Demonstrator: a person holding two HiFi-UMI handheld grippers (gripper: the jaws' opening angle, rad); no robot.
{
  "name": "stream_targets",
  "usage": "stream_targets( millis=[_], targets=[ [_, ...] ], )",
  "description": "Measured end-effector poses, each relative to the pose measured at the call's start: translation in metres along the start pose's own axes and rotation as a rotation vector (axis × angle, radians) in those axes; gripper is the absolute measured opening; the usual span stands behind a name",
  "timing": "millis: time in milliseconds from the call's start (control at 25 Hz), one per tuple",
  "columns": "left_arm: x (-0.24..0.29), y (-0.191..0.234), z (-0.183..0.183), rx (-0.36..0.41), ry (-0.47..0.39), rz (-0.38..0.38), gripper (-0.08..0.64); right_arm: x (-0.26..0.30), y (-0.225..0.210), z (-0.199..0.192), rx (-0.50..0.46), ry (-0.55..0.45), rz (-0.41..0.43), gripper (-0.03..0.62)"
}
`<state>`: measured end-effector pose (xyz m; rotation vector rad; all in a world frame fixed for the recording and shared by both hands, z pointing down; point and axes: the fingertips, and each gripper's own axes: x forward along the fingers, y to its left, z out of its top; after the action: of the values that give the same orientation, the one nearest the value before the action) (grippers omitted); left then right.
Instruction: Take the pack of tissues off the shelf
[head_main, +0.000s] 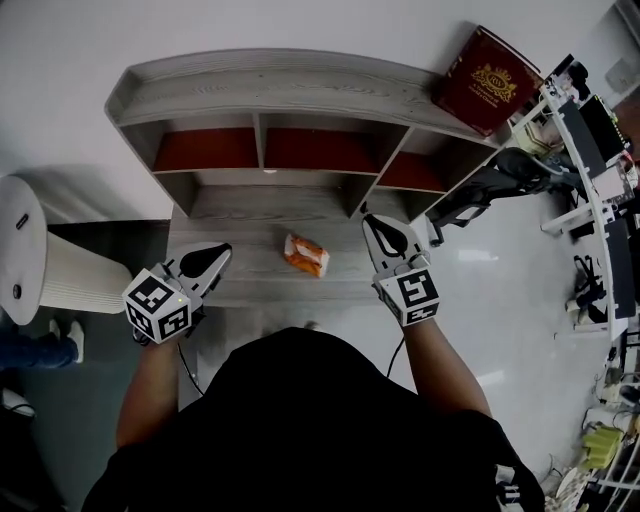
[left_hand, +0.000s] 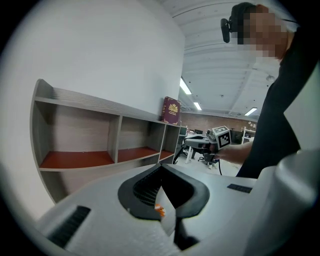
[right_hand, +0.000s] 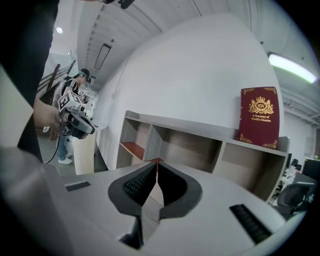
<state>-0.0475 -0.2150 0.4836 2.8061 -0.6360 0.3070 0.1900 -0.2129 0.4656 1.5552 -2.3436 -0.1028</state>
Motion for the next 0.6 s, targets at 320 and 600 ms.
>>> stream_targets(
  millis=[320, 600],
  targets=[
    [0.004, 0.002, -0.002, 0.006, -0.004, -0.059, 0.017, -0.018, -0.01, -0.006, 0.054, 0.002, -0.093, 0.018],
    [0.009, 0.001, 0.0, 0.046, -0.004, -0.093, 0.017, -0.029, -0.013, -0.017, 0.104, 0.022, -0.142, 0.018]
  ],
)
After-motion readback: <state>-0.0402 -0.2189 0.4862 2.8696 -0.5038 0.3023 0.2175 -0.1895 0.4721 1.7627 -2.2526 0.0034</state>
